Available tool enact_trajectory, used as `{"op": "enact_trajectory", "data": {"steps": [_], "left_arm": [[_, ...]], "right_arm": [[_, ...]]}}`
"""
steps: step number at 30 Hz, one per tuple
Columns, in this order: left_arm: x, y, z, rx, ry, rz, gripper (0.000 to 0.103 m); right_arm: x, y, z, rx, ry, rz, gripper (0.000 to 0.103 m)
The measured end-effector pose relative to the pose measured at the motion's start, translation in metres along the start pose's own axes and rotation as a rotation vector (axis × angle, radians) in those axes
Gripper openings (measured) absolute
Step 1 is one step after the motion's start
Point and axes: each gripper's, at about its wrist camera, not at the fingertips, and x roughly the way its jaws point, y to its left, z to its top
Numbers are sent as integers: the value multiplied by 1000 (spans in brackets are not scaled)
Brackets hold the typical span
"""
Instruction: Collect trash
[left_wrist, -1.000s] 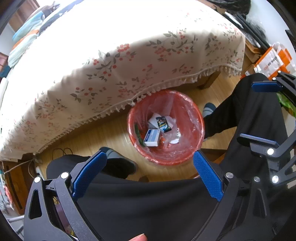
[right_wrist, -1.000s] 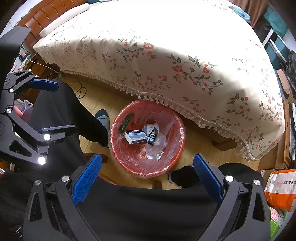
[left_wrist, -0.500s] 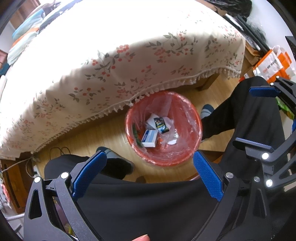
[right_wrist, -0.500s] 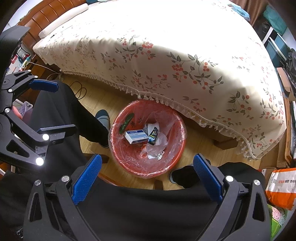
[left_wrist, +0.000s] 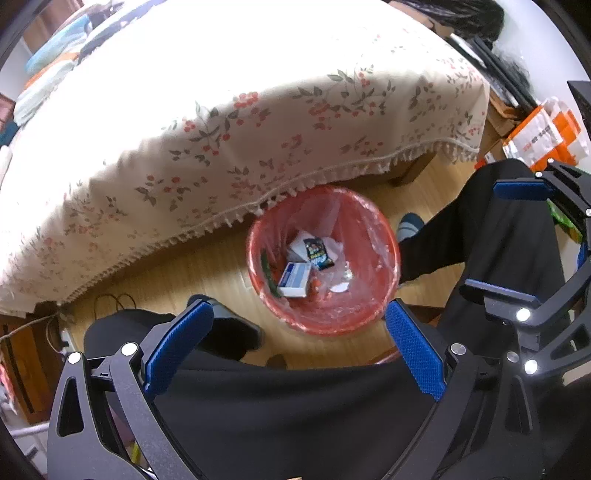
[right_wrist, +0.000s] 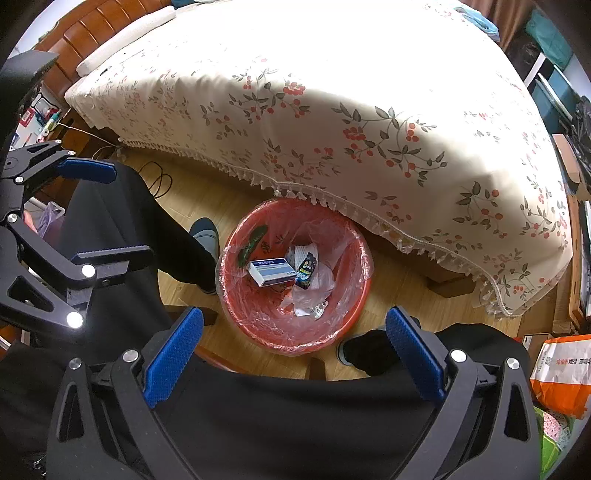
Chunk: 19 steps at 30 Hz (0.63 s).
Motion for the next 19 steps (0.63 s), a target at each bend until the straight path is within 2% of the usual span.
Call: {"op": "enact_trajectory", "data": {"steps": [19], "left_arm": [[3,2,0,2,25,-5,97]], "right_arm": [[2,0,2,2,0,-1,98]]}}
